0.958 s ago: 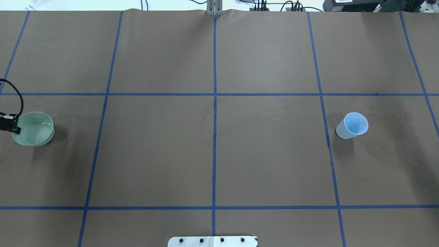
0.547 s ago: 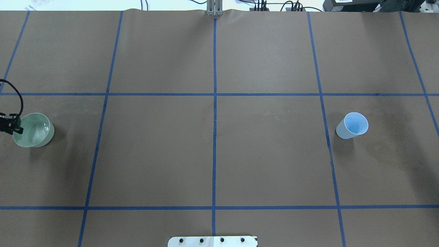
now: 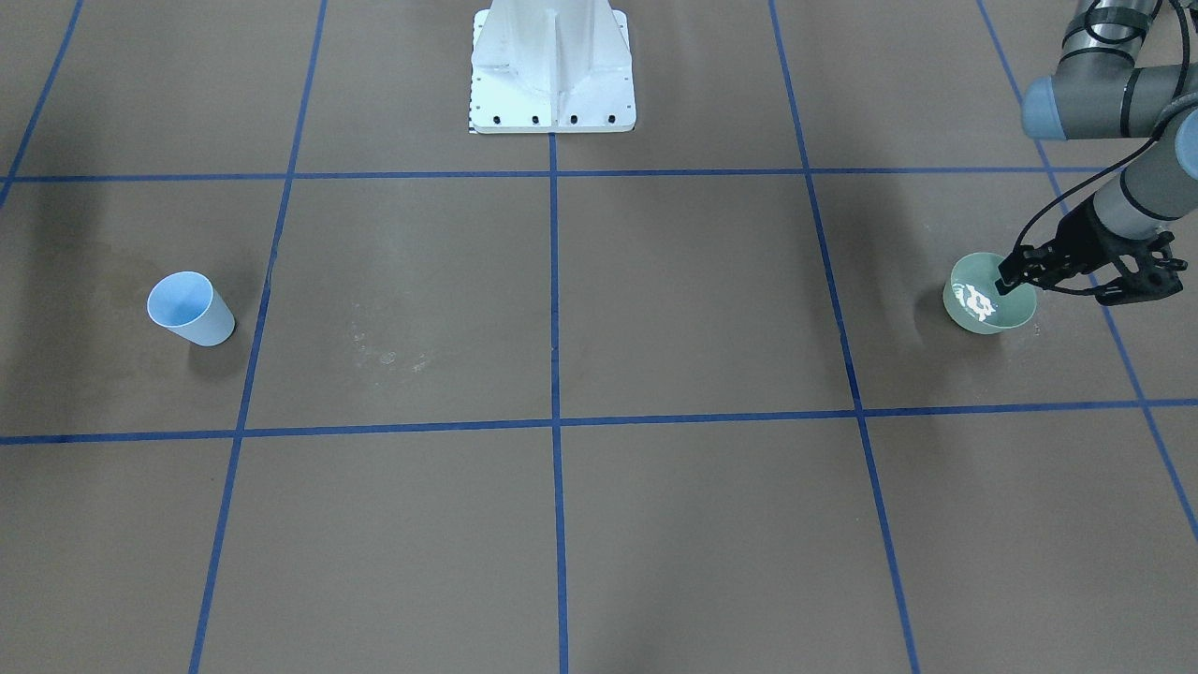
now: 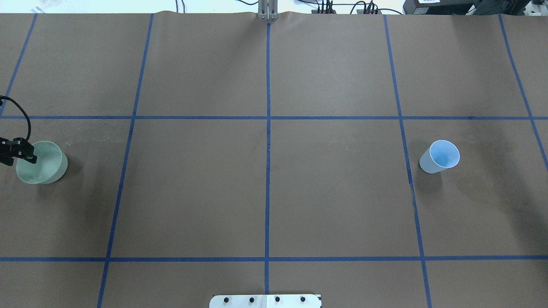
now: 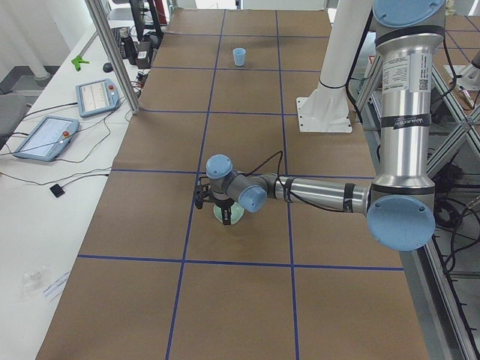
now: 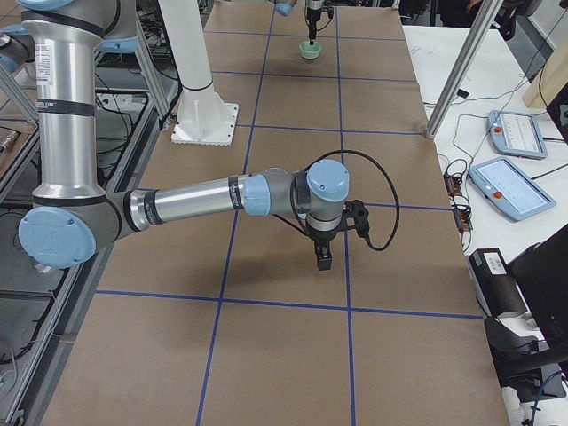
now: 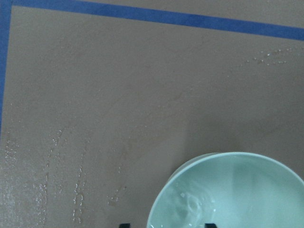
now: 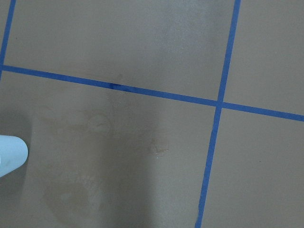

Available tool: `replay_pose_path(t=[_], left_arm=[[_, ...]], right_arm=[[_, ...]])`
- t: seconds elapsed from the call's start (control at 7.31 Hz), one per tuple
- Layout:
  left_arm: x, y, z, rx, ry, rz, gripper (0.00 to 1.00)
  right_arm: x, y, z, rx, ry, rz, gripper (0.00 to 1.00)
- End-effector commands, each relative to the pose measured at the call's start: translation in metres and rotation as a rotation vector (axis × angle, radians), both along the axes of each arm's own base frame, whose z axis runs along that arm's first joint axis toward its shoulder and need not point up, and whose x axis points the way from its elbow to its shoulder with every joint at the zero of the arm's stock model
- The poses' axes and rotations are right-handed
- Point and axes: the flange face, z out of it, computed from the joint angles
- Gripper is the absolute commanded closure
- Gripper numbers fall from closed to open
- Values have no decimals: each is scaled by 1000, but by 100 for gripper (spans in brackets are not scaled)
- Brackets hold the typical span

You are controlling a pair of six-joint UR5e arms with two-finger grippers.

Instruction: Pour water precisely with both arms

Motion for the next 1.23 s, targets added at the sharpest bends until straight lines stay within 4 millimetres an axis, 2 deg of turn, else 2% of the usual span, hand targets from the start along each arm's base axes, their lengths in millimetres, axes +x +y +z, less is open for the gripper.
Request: replay_pose_path(t=[0.0, 0.14, 0.27, 0.41, 0.55, 0.68, 0.82, 0.96, 1.09], left_arm=[[-2, -6, -47, 24, -2, 1, 0], [-8, -11, -90, 42, -21, 28, 0], [-42, -19, -125, 74, -61, 71, 0], [-90, -42, -152, 133, -89, 103, 0], [-142, -58, -144, 202, -111, 145, 0], [-197, -69, -122, 246, -118, 147, 0], [-241, -71, -101, 225, -126, 90, 0], [-251, -71, -94, 214, -129, 73, 0], [-257, -74, -70, 169, -127, 64, 0]], right_arm=[[2, 7, 10, -15, 21, 0, 1], [3, 8, 16, -19, 39, -3, 1], [3, 8, 18, -18, 38, -8, 1], [4, 14, 26, -30, 35, -10, 1], [4, 16, 29, -38, 35, -6, 0], [5, 18, 32, -52, 37, 3, 0], [5, 16, 32, -43, 37, -6, 0], [6, 10, 27, -33, 40, -2, 0], [19, 11, 25, -29, 39, 27, 0]])
